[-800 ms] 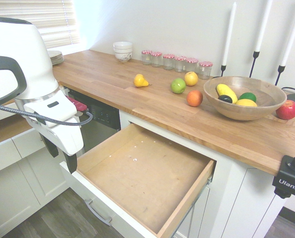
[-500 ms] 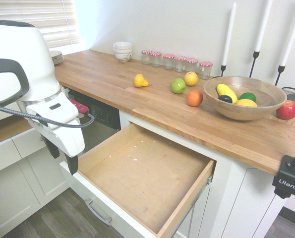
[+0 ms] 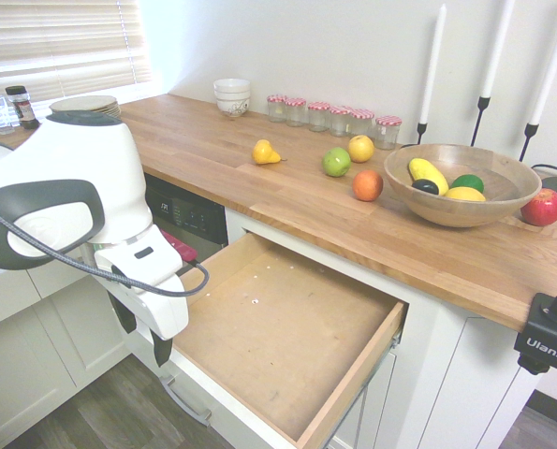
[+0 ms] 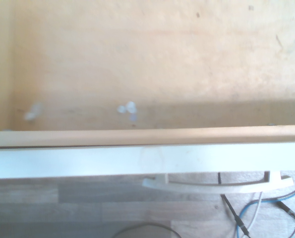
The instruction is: Close the drawer
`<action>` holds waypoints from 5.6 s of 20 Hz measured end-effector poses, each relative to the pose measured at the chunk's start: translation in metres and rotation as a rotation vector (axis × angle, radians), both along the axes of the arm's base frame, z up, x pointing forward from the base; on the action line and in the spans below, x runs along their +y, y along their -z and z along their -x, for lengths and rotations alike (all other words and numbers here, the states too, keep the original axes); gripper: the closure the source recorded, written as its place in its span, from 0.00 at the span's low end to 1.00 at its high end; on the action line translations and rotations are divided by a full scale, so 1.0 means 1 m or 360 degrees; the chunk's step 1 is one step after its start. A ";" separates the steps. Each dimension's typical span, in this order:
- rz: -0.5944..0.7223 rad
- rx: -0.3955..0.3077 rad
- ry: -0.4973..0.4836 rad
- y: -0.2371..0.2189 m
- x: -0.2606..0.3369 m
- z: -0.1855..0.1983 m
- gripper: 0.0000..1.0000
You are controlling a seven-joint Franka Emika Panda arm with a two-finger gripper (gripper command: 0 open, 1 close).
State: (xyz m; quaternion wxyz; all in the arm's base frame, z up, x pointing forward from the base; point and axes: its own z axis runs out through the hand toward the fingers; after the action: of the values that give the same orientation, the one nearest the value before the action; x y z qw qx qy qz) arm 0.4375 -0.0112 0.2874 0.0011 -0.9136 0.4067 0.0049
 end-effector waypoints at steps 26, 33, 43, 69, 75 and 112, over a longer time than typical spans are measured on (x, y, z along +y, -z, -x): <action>0.0015 0.0152 0.0006 0.153 -0.019 -0.017 0.00; -0.0023 -0.0013 -0.0086 0.152 -0.020 -0.026 1.00; -0.0024 -0.0046 -0.0084 0.152 -0.026 -0.030 1.00; -0.0014 -0.0081 -0.0073 0.154 -0.031 -0.042 1.00; -0.0007 -0.0139 -0.0114 0.151 -0.025 -0.067 1.00; -0.0029 -0.0275 -0.0070 0.120 -0.040 -0.255 1.00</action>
State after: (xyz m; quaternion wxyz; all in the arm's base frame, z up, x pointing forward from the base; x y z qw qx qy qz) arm 0.6920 -0.0515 0.1678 0.0442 -0.9192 0.3849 -0.0702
